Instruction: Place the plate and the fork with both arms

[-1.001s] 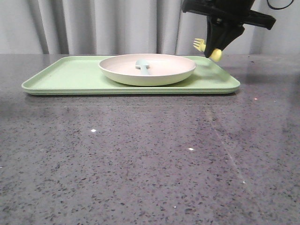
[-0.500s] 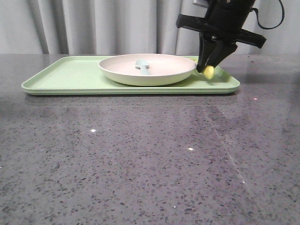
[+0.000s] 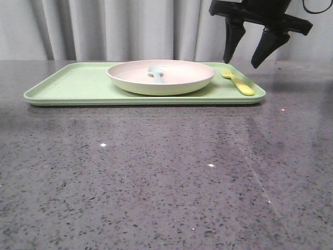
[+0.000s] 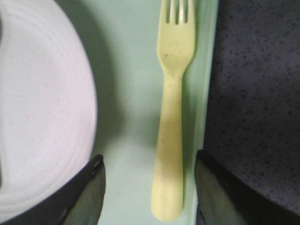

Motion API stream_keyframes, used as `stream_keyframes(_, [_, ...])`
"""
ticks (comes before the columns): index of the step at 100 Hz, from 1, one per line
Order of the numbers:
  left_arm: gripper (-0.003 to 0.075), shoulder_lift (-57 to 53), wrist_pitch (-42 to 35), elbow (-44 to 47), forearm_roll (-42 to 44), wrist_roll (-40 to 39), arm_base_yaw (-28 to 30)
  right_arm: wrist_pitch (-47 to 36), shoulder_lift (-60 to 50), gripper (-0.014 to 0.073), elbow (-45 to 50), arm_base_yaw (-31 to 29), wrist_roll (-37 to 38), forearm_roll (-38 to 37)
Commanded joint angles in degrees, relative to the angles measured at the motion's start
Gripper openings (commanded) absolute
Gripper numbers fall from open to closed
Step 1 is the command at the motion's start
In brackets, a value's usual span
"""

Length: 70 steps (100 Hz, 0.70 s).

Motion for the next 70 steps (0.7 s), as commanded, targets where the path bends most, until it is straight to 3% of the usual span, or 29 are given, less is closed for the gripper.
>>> stream_keyframes(1, [0.0354,-1.9,-5.1,-1.4,-0.7,-0.6,0.1,-0.8,-5.2,0.0437,-1.4,-0.4,-0.8,-1.8])
stream_keyframes(15, [0.0347,-4.0,-9.0,-1.0,-0.7,-0.9,0.1,-0.4,-8.0,0.0435,-1.2,-0.4,-0.9,-2.6])
stream_keyframes(29, [0.0277,-7.3,-15.1,2.9,-0.7,-2.4,0.1,-1.4,-12.5,0.0406,2.0,-0.4,-1.0,-4.4])
stream_keyframes(54, [0.0093,-13.6,-23.8,12.9,-0.7,-3.7,0.1,-8.0,-25.4,0.0015,15.5,-0.4,-1.0,-6.2])
stream_keyframes(63, [0.0018,-15.6,-26.0,15.9,-0.7,-3.7,0.1,-11.7,-30.6,-0.0074,20.5,-0.4,-1.0,-6.2])
stream_keyframes(70, [-0.002,-17.2,-27.6,18.1,-0.7,-3.7,0.1,-14.7,-34.6,-0.0063,24.7,-0.4,-1.0,-6.2])
